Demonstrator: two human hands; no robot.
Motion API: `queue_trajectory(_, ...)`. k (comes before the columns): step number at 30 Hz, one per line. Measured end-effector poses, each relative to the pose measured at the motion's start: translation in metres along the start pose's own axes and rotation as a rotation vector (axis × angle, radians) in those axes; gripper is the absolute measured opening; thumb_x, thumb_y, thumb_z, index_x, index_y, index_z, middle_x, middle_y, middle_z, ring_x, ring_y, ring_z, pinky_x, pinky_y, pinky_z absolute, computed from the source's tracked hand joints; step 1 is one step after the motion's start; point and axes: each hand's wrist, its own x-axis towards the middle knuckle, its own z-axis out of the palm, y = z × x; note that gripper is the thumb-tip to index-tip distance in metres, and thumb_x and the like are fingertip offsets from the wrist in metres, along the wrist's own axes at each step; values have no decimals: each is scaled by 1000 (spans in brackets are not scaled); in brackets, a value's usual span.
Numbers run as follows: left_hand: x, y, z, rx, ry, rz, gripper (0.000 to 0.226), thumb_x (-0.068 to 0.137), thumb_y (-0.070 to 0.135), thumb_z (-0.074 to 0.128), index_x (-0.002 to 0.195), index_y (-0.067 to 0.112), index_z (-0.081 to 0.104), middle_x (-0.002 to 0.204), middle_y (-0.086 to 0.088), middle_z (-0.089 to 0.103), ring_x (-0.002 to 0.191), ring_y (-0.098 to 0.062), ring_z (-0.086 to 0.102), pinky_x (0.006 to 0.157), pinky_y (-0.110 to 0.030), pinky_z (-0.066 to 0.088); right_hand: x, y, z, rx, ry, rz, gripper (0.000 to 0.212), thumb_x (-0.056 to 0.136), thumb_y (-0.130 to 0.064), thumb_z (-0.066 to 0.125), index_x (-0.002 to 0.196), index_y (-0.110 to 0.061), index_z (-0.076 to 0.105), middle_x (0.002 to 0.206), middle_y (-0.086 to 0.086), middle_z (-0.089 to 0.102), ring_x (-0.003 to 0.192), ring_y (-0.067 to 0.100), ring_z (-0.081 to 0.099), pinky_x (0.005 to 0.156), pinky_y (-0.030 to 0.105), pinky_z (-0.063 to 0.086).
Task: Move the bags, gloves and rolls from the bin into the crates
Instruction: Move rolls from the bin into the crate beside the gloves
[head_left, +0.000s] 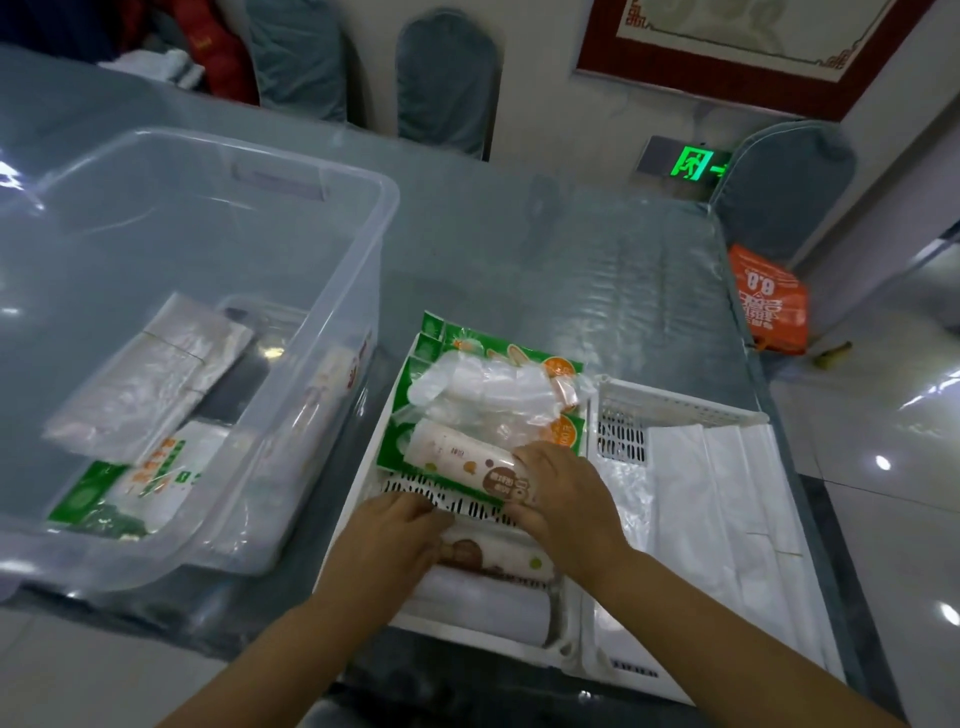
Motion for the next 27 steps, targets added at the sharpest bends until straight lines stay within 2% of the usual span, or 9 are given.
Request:
queue_trajectory(4,21,-12,3,9,-197,-43,43,85,34,54,127,27,51,124,2,58,114,-18,50,100,-34,38,0,6,-1,41,108,98,62,62,-23,84,116,-7,58,108,10,56,97,23,51,84,30,43)
queue_trajectory(9,34,-20,5,-35,-348,-96,47,84,30,53,130,30,45,133,1,50,121,-19,43,104,-34,31,1,5,-2,61,128,143,61,65,-22,82,119,-7,57,109,9,55,97,22,48,85,33,43)
queue_trajectory(12,33,-26,2,71,-411,-31,48,88,34,46,135,30,40,138,0,46,128,-22,35,109,-36,24,0,5,-3,27,98,110,61,65,-22,82,119,-5,58,109,10,57,97,26,53,84,35,45)
queue_trajectory(16,18,-28,-4,190,-359,34,47,88,43,45,134,34,40,137,4,48,131,-21,31,110,-38,22,0,2,-1,-70,23,20,61,63,-28,83,115,-5,61,103,10,60,92,26,58,77,35,48)
queue_trajectory(18,8,-20,-8,225,-298,43,49,78,44,62,125,35,50,127,3,56,122,-22,45,103,-41,36,1,-2,1,-135,-14,-33,60,61,-34,84,111,-7,63,97,7,61,87,24,59,74,35,50)
queue_trajectory(20,-2,-12,-9,197,-208,9,54,58,41,82,108,33,63,106,3,66,100,-19,62,83,-37,54,2,-7,5,-171,-55,-81,60,60,-38,84,109,-10,63,95,5,61,85,23,60,74,35,53)
queue_trajectory(21,-6,-9,-9,147,-159,-13,55,51,38,86,102,32,66,100,3,67,92,-17,65,74,-33,57,2,-8,8,-187,-77,-102,60,60,-39,83,109,-11,63,95,4,62,85,22,60,74,35,54)
queue_trajectory(24,-10,-8,-9,86,-82,-57,51,45,32,90,92,27,70,90,4,69,78,-13,66,59,-25,58,1,-10,17,-226,-122,-129,60,62,-42,82,111,-14,63,95,4,64,86,22,62,74,36,53)
queue_trajectory(27,-9,-8,-12,146,-54,-41,41,43,32,91,79,25,73,79,5,70,70,-14,66,61,-29,57,1,-9,24,-230,-157,-137,58,67,-36,78,117,-14,60,99,5,63,88,24,61,76,38,51)
